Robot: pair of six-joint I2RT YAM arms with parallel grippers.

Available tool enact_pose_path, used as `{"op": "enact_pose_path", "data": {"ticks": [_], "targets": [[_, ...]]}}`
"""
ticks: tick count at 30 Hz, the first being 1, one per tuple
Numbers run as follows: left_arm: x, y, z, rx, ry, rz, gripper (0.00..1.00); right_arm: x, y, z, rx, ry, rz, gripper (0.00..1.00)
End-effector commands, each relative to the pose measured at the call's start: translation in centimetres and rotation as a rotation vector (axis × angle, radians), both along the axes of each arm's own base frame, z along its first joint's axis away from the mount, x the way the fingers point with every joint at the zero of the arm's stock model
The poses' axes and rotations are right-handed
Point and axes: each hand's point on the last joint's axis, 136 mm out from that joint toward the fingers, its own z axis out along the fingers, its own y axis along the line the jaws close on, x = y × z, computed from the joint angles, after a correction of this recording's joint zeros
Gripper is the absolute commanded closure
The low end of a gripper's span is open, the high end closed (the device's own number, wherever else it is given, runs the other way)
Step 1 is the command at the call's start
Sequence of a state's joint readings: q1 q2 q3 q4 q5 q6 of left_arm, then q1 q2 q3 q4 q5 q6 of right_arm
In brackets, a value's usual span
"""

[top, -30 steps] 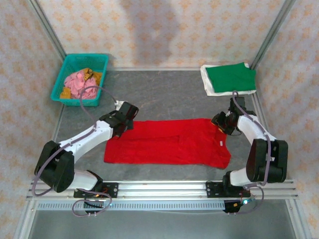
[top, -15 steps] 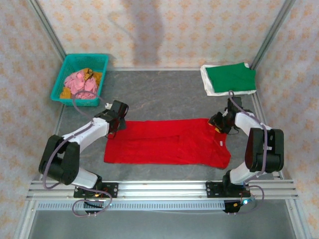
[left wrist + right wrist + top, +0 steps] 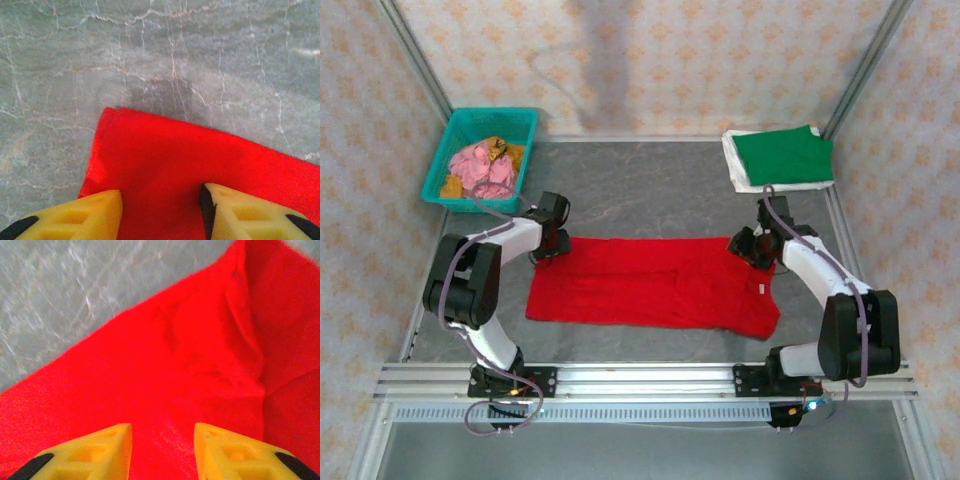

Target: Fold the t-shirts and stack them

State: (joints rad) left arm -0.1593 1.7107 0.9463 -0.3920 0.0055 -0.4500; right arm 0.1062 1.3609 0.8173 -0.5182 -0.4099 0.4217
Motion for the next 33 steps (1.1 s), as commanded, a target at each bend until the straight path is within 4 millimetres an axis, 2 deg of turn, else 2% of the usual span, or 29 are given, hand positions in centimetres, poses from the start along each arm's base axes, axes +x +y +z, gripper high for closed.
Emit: {"op": "enact_pose_path", "data": {"ticks": [1,6,11,14,18,20,22,24,27,30,33], "targets": [[-1.6,0.2,-1.8,-0.065,0.059,0.047,0.54,-0.4,-0.2,-2.2,-0.023,0.048,-0.045,0.63],[-3.8,0.5,-1.9,-0.147,0.086,0.107,0.54,0.9,0.7,-4.3,-0.032,0.084,-0.027,0.65],[-6.8,1.3,-0.8,-0.133,0.079,0.168,0.54,3.6,1.6,-6.4,-0.035,0.092,-0.001,0.66],[-9.0,1.8,0.0,-0.126,0.085,0.219,0.55,6.5,3.7,-7.6,-0.026,0.092,0.058,0.66],[-11.1,1.9,1.0,-0.151,0.047,0.251,0.55,11.9,8.1,-8.6,0.01,0.069,0.146,0.67],[-11.8,1.7,1.5,-0.172,0.027,0.258,0.55,14.6,10.4,-8.3,0.04,0.055,0.18,0.67],[-12.5,1.7,2.1,-0.179,0.012,0.261,0.54,17.6,12.6,-6.2,0.065,0.009,0.196,0.68],[-13.0,2.1,3.0,-0.163,-0.01,0.264,0.54,19.7,14.0,-3.5,0.078,-0.058,0.199,0.67],[-12.6,1.5,4.4,-0.197,-0.066,0.227,0.53,21.5,14.6,1.0,0.088,-0.146,0.197,0.62],[-11.7,1.1,5.8,-0.197,-0.098,0.181,0.52,20.9,13.8,4.6,0.063,-0.198,0.204,0.59],[-10.0,0.8,7.0,-0.179,-0.111,0.136,0.52,18.3,12.5,7.2,0.043,-0.238,0.198,0.56]]}}
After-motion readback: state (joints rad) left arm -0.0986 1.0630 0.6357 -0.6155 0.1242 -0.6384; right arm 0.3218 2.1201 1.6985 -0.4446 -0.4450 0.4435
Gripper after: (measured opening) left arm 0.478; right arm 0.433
